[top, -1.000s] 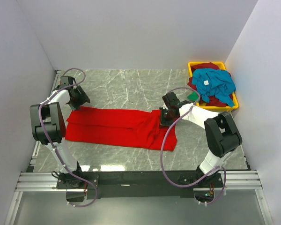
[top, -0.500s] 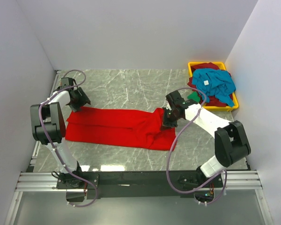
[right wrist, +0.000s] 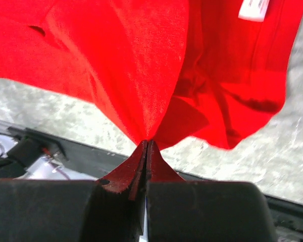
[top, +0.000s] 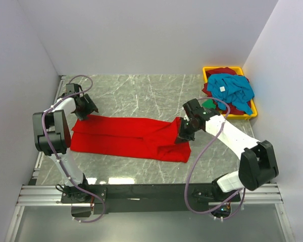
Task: Fold and stack the t-shirts
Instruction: Fold the tshirt
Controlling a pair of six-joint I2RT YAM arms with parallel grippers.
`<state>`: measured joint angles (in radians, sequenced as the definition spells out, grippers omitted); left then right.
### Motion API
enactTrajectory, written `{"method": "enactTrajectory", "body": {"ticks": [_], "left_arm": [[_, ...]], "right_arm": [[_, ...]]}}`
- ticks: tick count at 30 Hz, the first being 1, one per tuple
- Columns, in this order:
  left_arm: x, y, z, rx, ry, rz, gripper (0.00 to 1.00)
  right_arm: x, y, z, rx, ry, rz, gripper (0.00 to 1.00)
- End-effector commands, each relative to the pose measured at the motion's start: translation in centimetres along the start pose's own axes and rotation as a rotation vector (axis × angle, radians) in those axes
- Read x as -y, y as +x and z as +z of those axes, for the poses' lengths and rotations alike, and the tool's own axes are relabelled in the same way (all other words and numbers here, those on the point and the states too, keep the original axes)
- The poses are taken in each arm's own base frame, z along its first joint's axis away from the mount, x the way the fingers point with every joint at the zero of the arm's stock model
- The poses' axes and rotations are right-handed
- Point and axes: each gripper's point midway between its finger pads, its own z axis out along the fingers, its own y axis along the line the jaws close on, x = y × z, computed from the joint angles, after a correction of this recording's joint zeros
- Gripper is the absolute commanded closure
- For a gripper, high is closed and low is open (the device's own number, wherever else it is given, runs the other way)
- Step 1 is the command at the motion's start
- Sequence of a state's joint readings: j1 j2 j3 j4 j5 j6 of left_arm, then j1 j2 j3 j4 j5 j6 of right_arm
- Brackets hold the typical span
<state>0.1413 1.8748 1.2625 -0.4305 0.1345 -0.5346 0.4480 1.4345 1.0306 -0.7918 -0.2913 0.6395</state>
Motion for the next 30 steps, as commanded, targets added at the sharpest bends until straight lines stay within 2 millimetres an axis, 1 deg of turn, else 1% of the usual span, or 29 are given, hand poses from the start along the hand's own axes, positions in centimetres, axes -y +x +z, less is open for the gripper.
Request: {"method": "enactTrajectory", "body": {"ticks": [1, 6, 11, 14, 15, 17, 18, 19, 21, 22, 23, 24, 25, 26, 27, 28, 29, 30], "left_arm": [[1.0, -0.7, -0.7, 0.015, 0.038, 0.03, 0.3], [1.0, -0.9, -0.5, 0.013, 0.033, 0.034, 0.3], [0.8, -0.7, -0.2, 0.003, 0.029, 0.031, 0.3], [0.7, -0.5, -0.1, -0.002, 0.025, 0.03, 0.3], [0.7, -0.6, -0.1, 0.0, 0.025, 0.029, 0.3], [0.6, -0.6, 0.0, 0.0, 0.022, 0.032, 0.3], [0.6, -0.5, 0.0, 0.001, 0.02, 0.033, 0.3], [0.6, -0.6, 0.0, 0.004, 0.018, 0.033, 0.3], [0.5, -0.7, 0.1, 0.003, 0.016, 0.034, 0.3], [0.4, -0.7, 0.1, 0.002, 0.012, 0.034, 0.3], [0.4, -0.6, 0.2, 0.001, 0.011, 0.035, 0.3], [0.4, -0.7, 0.2, -0.001, 0.008, 0.039, 0.3], [0.3, -0.7, 0.2, -0.003, 0.004, 0.039, 0.3], [0.4, -0.9, 0.1, 0.004, 0.002, 0.043, 0.3], [0.3, -1.1, 0.1, 0.005, 0.001, 0.042, 0.3], [0.3, -1.1, 0.1, 0.003, -0.002, 0.04, 0.3], [0.2, -1.1, 0.2, 0.0, -0.003, 0.04, 0.3], [0.1, -1.3, 0.2, 0.001, -0.007, 0.037, 0.3]], "right_arm": [[-0.5, 1.7, -1.3, -0.026, -0.031, 0.057, 1.0], [-0.5, 2.7, -1.6, -0.045, -0.045, 0.087, 1.0], [-0.4, 3.6, -1.7, -0.064, -0.048, 0.113, 1.0], [0.3, 4.3, -0.8, -0.089, -0.036, 0.131, 1.0], [0.5, 4.2, -0.5, -0.081, -0.029, 0.132, 1.0], [0.9, 4.0, -0.2, -0.071, -0.01, 0.138, 0.92], [0.9, 3.7, -0.2, -0.062, -0.004, 0.137, 0.86], [0.7, 2.8, -0.4, -0.027, 0.005, 0.124, 0.75], [0.5, 1.5, -0.6, 0.003, 0.019, 0.114, 0.67], [0.0, -0.2, -1.2, 0.057, 0.023, 0.094, 0.63], [0.0, -0.9, -1.1, 0.064, 0.04, 0.092, 0.61], [-0.5, -2.5, -1.9, 0.108, 0.035, 0.083, 0.59], [-0.4, -3.5, -2.1, 0.129, 0.046, 0.087, 0.58], [0.1, -4.5, -1.8, 0.15, 0.075, 0.093, 0.57], [0.7, -5.8, -2.0, 0.172, 0.085, 0.107, 0.56], [0.5, -7.2, -2.4, 0.202, 0.08, 0.11, 0.55], [0.9, -8.2, -1.9, 0.21, 0.103, 0.117, 0.55], [1.3, -9.0, -1.9, 0.22, 0.116, 0.107, 0.54]]}}
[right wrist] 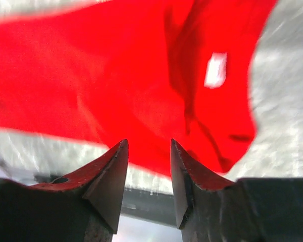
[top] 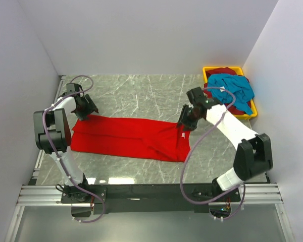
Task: Fold and stack the t-shirts
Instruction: Fold the tshirt
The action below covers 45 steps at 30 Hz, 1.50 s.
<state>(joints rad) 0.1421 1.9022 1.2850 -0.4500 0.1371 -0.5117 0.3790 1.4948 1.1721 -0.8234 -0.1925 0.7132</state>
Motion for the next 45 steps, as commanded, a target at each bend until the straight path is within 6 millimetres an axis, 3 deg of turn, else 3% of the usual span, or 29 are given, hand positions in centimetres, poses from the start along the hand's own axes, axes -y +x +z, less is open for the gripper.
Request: {"method": "enactTrajectory", "body": {"ticks": [1, 3, 4, 7, 12, 22, 32, 37, 45], "left_arm": [[0.3, -1.3, -0.3, 0.018, 0.002, 0.017, 0.3], [0.0, -1.4, -0.1, 0.013, -0.008, 0.016, 0.3], [0.0, -1.5, -0.1, 0.016, -0.009, 0.015, 0.3], [-0.4, -1.4, 0.1, 0.007, -0.021, 0.014, 0.3], [-0.7, -1.3, 0.4, -0.005, -0.029, 0.009, 0.3], [-1.2, -0.9, 1.6, -0.037, -0.037, 0.001, 0.3], [-1.2, -0.7, 2.0, -0.044, -0.033, -0.006, 0.3], [-1.4, -0.7, 2.0, -0.043, -0.034, -0.009, 0.3], [-1.7, -0.8, 1.9, -0.041, -0.035, -0.017, 0.3]], "right_arm": [[0.9, -5.3, 0.6, 0.107, 0.076, -0.014, 0.53], [1.3, -6.4, 1.1, 0.1, 0.12, -0.043, 0.53], [0.6, -7.6, 0.8, 0.12, 0.116, -0.054, 0.52], [0.7, -8.9, 2.9, 0.081, 0.165, -0.085, 0.52], [0.4, -10.4, 3.8, 0.07, 0.208, -0.108, 0.52], [1.2, -9.1, 5.3, -0.008, 0.254, -0.124, 0.52], [-0.2, -8.3, 6.9, -0.034, 0.261, -0.146, 0.52], [0.5, -8.0, 7.7, -0.049, 0.308, -0.166, 0.52], [1.3, -7.4, 9.1, -0.076, 0.336, -0.164, 0.7]]}}
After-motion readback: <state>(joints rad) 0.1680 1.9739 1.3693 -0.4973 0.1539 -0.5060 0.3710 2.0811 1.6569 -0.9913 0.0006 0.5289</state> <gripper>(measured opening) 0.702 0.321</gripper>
